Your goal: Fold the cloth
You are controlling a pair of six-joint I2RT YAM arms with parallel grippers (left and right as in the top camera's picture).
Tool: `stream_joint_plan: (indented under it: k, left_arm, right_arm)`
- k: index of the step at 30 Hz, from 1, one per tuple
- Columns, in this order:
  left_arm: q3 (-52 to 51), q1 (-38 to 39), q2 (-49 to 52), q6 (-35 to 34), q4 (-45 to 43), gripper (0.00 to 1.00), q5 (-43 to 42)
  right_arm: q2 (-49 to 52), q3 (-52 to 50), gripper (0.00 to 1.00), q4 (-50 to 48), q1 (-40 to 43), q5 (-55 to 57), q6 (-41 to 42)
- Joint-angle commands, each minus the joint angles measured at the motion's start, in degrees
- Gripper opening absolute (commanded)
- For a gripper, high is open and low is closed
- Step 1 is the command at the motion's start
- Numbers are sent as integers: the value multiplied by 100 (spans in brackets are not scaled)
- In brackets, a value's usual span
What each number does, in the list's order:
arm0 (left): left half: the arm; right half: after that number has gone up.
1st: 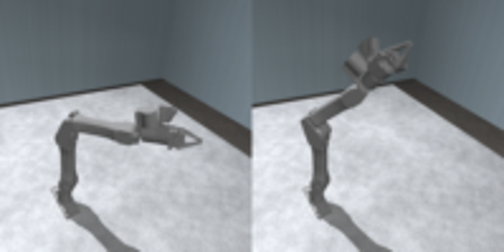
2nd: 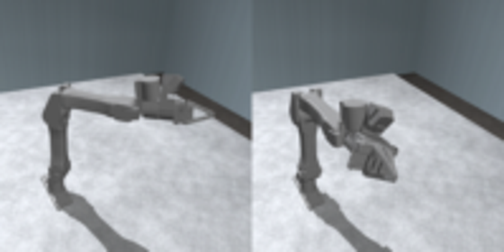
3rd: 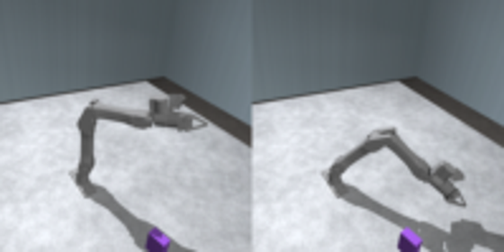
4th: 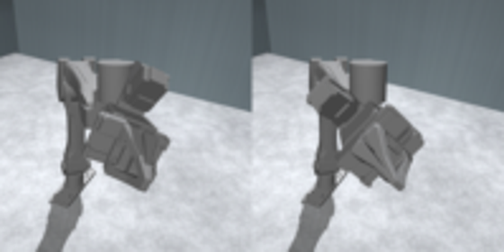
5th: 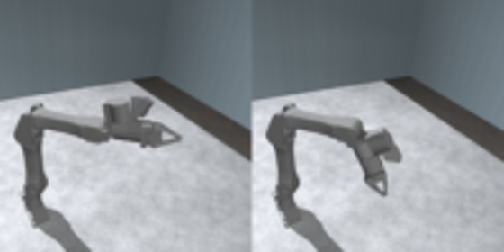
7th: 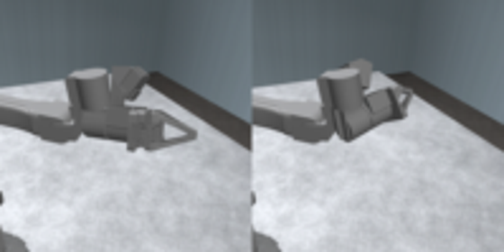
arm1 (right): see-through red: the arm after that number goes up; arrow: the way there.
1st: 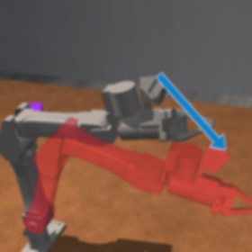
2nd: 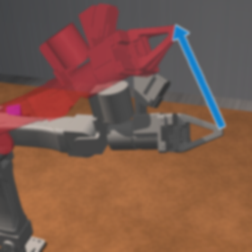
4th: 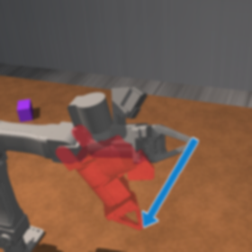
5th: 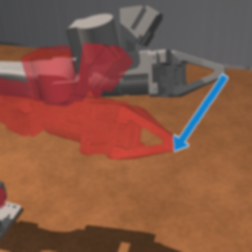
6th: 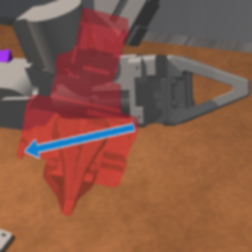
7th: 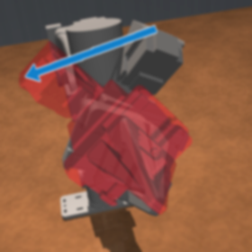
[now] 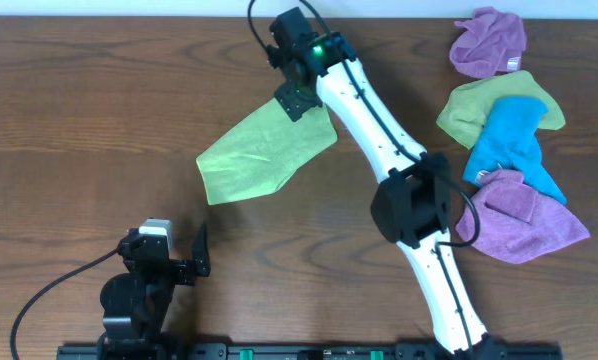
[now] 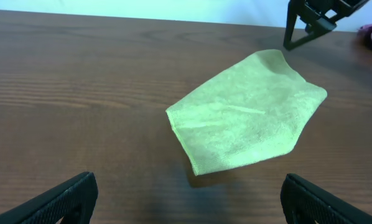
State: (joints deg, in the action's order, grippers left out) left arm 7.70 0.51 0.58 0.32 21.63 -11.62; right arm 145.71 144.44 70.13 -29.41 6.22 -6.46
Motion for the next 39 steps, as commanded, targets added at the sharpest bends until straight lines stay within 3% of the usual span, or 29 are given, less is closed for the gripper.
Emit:
stream_joint_plan:
  k: [1, 4, 10, 23, 29, 39]
  left_arm:
    - [-122, 15, -33, 96, 20, 95, -20]
    - [-122, 15, -33, 96, 20, 95, -20]
    - [-122, 15, -33, 96, 17, 95, -20]
    - [-122, 15, -33, 96, 17, 95, -20]
    - [-122, 15, -33, 98, 17, 95, -20]
    - [-122, 15, -33, 98, 17, 95, -20]
  right_arm:
    - [68, 13, 71, -24, 273, -435, 61]
    - [164, 13, 68, 59, 433, -977, 63]
    - [348, 9, 66, -79, 466, -1034, -4]
    - [551, 7, 65, -1576, 839, -1419, 72]
    - [728, 7, 58, -1650, 911, -1703, 173]
    - [984, 7, 57, -1637, 935, -2022, 286]
